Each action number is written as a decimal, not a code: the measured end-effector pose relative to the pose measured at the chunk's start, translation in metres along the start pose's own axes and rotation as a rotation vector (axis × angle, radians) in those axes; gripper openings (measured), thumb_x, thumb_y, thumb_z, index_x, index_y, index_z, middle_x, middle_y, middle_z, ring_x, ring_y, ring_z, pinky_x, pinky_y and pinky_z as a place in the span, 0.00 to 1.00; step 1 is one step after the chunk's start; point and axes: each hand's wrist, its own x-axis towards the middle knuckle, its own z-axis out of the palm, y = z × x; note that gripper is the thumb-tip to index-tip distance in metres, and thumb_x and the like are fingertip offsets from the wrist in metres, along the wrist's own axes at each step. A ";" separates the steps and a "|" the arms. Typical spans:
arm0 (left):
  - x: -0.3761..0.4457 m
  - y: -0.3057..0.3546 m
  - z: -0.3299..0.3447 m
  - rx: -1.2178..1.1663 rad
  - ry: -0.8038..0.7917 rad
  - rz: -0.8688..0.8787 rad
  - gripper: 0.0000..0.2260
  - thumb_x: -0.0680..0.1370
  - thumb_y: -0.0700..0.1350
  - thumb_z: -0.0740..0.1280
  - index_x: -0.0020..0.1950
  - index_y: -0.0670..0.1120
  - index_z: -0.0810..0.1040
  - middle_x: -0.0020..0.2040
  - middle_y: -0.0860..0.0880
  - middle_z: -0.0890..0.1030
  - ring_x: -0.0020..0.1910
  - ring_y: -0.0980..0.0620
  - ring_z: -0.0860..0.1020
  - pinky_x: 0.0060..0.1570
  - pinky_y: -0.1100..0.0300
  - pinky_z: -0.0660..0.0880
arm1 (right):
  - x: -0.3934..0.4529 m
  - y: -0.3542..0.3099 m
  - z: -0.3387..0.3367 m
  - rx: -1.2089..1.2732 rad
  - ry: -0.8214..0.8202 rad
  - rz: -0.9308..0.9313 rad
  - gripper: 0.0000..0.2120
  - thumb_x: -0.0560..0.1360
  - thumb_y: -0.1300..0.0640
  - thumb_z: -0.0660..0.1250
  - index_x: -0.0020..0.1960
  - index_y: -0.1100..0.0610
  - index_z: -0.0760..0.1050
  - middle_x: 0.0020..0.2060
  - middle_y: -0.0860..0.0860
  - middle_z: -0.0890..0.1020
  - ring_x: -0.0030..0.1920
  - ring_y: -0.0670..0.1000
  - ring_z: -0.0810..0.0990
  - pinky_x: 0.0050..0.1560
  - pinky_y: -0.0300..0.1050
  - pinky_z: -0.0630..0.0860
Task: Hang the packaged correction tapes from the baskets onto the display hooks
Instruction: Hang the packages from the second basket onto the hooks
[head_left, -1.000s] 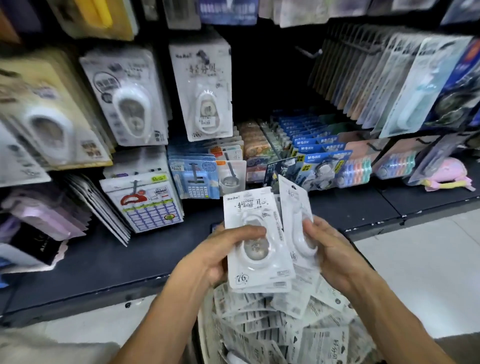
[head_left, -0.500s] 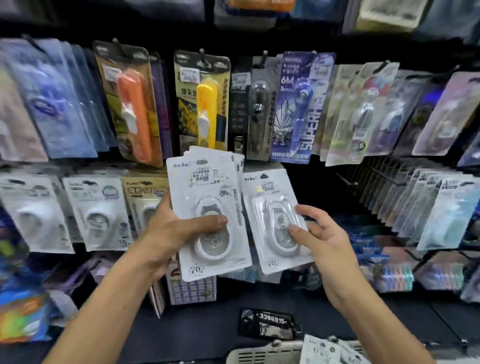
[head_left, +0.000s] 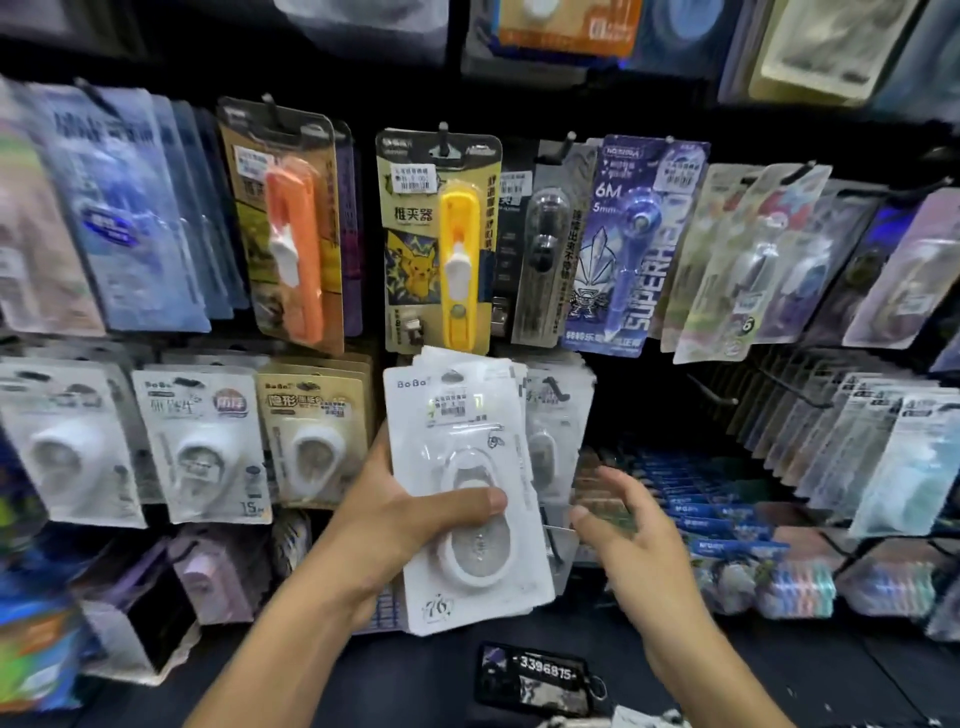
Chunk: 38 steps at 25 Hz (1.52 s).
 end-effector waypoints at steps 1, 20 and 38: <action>0.001 -0.002 0.003 0.009 0.007 -0.008 0.41 0.53 0.48 0.83 0.66 0.48 0.77 0.53 0.48 0.88 0.51 0.46 0.87 0.49 0.49 0.84 | -0.007 -0.002 0.002 0.011 -0.005 -0.069 0.16 0.76 0.44 0.72 0.61 0.34 0.74 0.57 0.36 0.79 0.52 0.38 0.81 0.46 0.35 0.76; -0.002 0.009 -0.019 -0.057 0.058 -0.083 0.41 0.53 0.47 0.85 0.65 0.47 0.79 0.53 0.42 0.88 0.48 0.38 0.87 0.42 0.47 0.84 | -0.015 -0.003 -0.017 0.195 0.023 0.045 0.07 0.76 0.50 0.72 0.54 0.42 0.82 0.40 0.51 0.87 0.22 0.46 0.70 0.21 0.38 0.65; -0.003 -0.002 -0.003 -0.103 -0.098 -0.184 0.35 0.57 0.42 0.86 0.63 0.54 0.81 0.56 0.42 0.87 0.54 0.39 0.86 0.47 0.48 0.84 | -0.012 -0.013 0.000 0.477 -0.039 -0.016 0.14 0.71 0.52 0.73 0.56 0.51 0.80 0.48 0.56 0.87 0.41 0.55 0.86 0.34 0.50 0.82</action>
